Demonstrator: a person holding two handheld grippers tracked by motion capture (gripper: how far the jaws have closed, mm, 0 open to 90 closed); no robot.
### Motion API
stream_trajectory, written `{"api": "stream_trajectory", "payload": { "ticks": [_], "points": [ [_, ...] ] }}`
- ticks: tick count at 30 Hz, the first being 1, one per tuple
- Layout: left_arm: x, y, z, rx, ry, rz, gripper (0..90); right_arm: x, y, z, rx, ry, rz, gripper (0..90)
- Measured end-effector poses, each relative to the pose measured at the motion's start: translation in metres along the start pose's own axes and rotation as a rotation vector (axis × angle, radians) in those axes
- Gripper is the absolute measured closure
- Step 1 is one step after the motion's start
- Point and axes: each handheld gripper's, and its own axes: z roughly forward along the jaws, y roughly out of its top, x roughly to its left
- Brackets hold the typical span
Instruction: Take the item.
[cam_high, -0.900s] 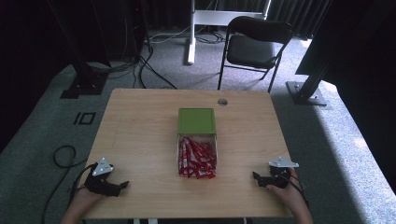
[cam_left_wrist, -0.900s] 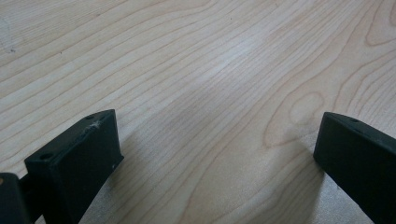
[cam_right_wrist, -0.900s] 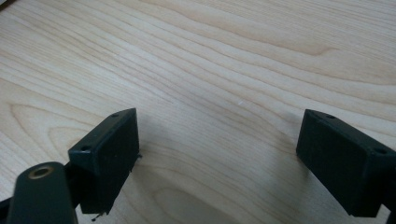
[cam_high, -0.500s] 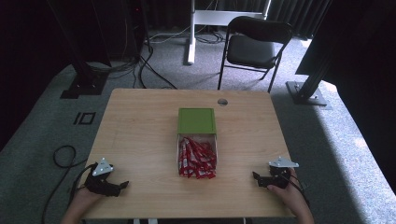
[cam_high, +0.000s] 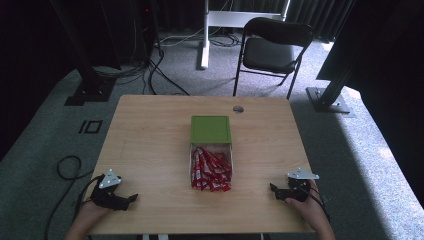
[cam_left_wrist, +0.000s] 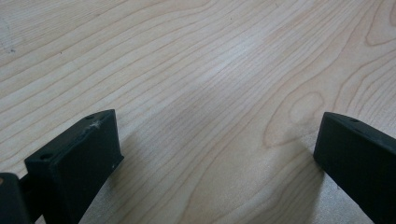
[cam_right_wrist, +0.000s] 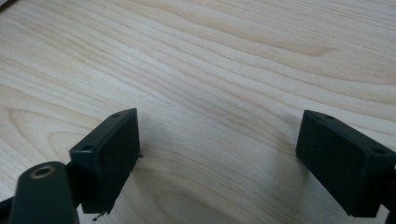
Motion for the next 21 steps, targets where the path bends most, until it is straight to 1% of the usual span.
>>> {"api": "stream_trajectory", "payload": {
  "ticks": [3,6,10,13,15,21],
  "points": [
    [0.0,0.0,0.0,0.0,0.0,-0.001,1.4,0.002,0.002,0.001,-0.001,0.003,-0.01,13.4],
    [0.0,0.0,0.0,0.0,0.0,-0.001,1.4,0.003,0.005,0.002,0.0,0.005,-0.004,13.4],
    [0.0,0.0,0.0,0.0,0.0,-0.001,1.4,0.005,0.014,0.0,-0.018,0.006,0.011,13.5],
    [0.0,0.0,0.0,0.0,0.0,-0.001,1.4,0.007,0.019,-0.001,-0.025,0.006,0.007,13.5],
    [0.0,0.0,0.0,0.0,0.0,-0.001,1.4,0.008,0.027,-0.005,-0.041,0.006,0.015,13.5],
    [0.0,0.0,0.0,0.0,0.0,-0.001,1.4,0.012,0.044,-0.014,-0.073,0.002,-0.004,13.5]
  ]
}}
